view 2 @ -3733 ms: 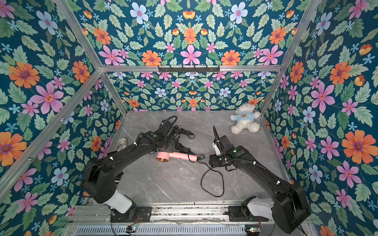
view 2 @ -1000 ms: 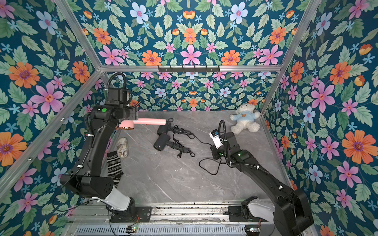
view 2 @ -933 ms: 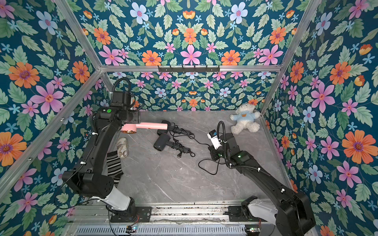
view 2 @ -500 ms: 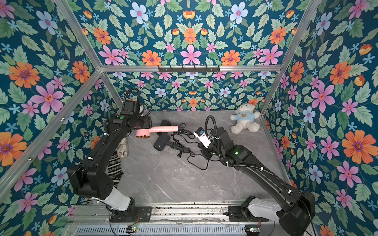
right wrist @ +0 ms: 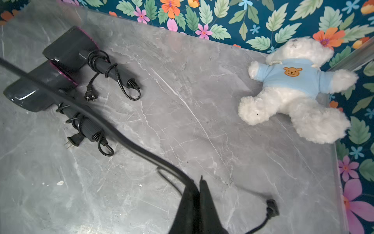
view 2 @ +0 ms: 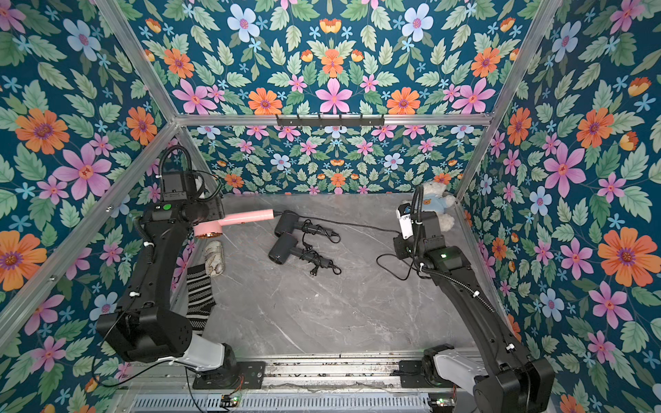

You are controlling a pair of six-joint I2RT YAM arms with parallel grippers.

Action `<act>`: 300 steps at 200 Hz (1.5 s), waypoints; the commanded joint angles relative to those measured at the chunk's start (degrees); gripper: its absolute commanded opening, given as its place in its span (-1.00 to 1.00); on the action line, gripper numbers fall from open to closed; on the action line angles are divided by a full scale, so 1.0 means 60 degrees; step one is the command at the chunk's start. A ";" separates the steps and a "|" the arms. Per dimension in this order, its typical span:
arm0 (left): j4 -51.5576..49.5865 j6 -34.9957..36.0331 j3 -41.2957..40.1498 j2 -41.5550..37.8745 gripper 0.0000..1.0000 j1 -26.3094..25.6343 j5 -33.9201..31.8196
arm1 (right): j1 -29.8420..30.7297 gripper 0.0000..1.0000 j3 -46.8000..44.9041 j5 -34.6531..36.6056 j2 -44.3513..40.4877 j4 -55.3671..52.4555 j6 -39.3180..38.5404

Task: Wrap the cord around the hair dryer
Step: Wrap the power cord around the hair dryer.

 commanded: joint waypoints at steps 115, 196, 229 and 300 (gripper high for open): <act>0.2009 -0.2105 -0.0681 0.0159 -1.00 -0.2670 0.0970 | 0.4007 -1.00 0.0589 0.1530 0.1409 -0.0501 -0.1997; 0.1665 -0.1465 -0.1025 0.1166 -1.00 -0.5112 -0.0818 | 0.4378 -1.00 0.2528 0.1430 0.2458 -0.0141 -0.3584; 0.1466 -0.0171 -0.1649 0.0716 -1.00 -0.5094 0.1047 | 0.3202 -1.00 0.2707 0.0879 0.2811 0.0052 -0.3522; 0.4683 -0.1028 -0.3958 -0.1174 -1.00 -0.4067 0.7105 | 0.1790 -1.00 0.2427 -0.0763 0.3695 0.0565 -0.2285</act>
